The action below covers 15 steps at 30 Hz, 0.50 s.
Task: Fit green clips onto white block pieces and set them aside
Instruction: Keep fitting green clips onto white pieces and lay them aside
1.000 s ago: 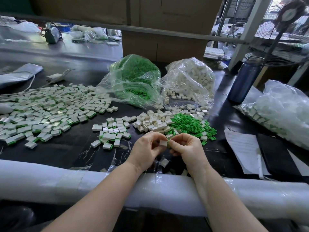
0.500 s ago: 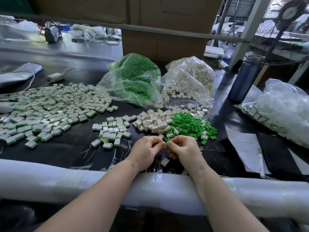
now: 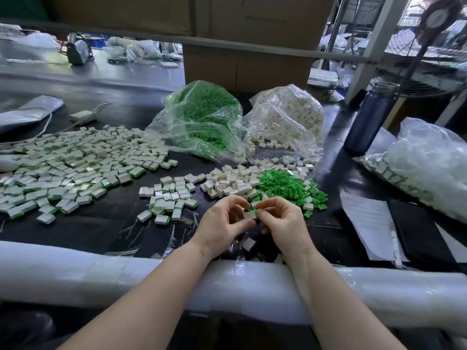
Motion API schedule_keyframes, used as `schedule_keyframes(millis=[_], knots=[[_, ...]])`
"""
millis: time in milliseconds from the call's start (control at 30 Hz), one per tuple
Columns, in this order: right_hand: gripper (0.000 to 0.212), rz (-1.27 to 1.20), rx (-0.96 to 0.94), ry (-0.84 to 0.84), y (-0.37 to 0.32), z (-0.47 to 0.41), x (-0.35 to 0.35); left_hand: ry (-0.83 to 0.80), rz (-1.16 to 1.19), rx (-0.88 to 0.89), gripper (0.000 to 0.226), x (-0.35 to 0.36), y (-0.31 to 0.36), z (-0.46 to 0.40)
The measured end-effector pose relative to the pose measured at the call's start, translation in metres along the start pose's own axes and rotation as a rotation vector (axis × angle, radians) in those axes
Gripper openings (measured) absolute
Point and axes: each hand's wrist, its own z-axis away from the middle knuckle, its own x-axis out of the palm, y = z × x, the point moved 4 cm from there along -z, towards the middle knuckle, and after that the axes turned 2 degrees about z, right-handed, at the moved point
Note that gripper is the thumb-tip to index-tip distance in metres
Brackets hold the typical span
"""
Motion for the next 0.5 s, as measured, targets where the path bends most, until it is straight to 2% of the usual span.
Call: schedule_keyframes(millis=[67, 167, 233, 500], knots=[[0.015, -0.012, 0.014, 0.0, 0.0009, -0.0002, 0.0004, 0.017, -0.049, 0.015, 0.022, -0.0005, -0.0001, 0.0004], [0.013, -0.058, 0.033, -0.02, 0.0013, -0.0001, 0.0003, 0.047, -0.034, 0.019, 0.011, -0.0011, -0.001, -0.0001], [0.013, -0.071, 0.029, -0.027, 0.0013, -0.0004, 0.0002, 0.049, -0.023, -0.004, 0.013, -0.001, -0.0029, -0.0007], [0.016, 0.05, 0.04, -0.026, 0.0043, -0.0019, 0.0029, -0.01, -0.024, -0.06, 0.007, -0.0005, -0.0071, -0.0025]])
